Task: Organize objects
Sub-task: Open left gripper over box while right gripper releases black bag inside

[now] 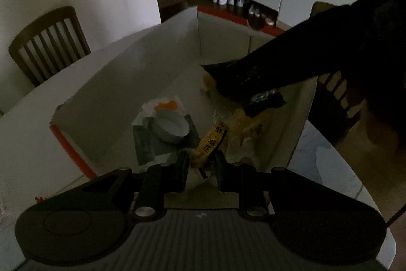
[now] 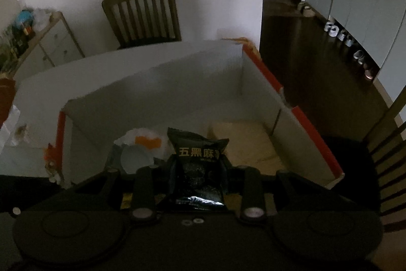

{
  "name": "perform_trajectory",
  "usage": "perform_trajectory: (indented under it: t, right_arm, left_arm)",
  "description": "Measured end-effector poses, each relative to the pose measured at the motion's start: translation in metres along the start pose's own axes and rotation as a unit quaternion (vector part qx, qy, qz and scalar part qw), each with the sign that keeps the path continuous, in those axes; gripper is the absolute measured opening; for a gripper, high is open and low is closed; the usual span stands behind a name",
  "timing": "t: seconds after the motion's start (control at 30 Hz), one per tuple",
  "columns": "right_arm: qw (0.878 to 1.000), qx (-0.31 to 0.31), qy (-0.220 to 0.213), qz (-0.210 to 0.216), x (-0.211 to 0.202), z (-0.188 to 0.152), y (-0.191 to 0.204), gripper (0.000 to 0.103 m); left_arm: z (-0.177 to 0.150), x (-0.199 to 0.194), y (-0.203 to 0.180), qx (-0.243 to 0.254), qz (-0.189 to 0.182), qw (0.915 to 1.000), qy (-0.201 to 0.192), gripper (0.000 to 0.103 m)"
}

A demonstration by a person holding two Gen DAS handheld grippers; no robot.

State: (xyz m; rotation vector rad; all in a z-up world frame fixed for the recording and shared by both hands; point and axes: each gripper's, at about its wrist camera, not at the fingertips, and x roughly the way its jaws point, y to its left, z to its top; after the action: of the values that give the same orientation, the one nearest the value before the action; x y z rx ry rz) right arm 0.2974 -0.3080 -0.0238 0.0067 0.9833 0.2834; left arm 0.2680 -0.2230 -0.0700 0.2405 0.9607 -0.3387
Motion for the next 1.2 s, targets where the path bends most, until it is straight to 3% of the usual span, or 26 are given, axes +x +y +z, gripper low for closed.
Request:
perform_trajectory:
  t: [0.43, 1.1, 1.13, 1.2]
  right_arm:
    - [1.000, 0.006, 0.027, 0.002, 0.028, -0.003, 0.001, 0.035]
    - [1.000, 0.014, 0.008, 0.026, 0.006, -0.003, -0.005, 0.046]
    - [1.000, 0.012, 0.004, 0.026, 0.003, -0.002, -0.004, 0.049]
    - [1.000, 0.002, -0.009, 0.023, -0.006, -0.002, -0.002, 0.064]
  left_arm:
    - [0.007, 0.024, 0.001, 0.000, -0.003, 0.9990, 0.045, 0.020]
    - [-0.004, 0.014, 0.007, -0.027, -0.009, 0.9992, 0.029, 0.025]
    - [-0.005, 0.012, 0.008, -0.029, -0.010, 0.9992, 0.026, 0.025]
    - [-0.006, 0.007, 0.008, -0.033, -0.013, 0.9992, 0.020, 0.025]
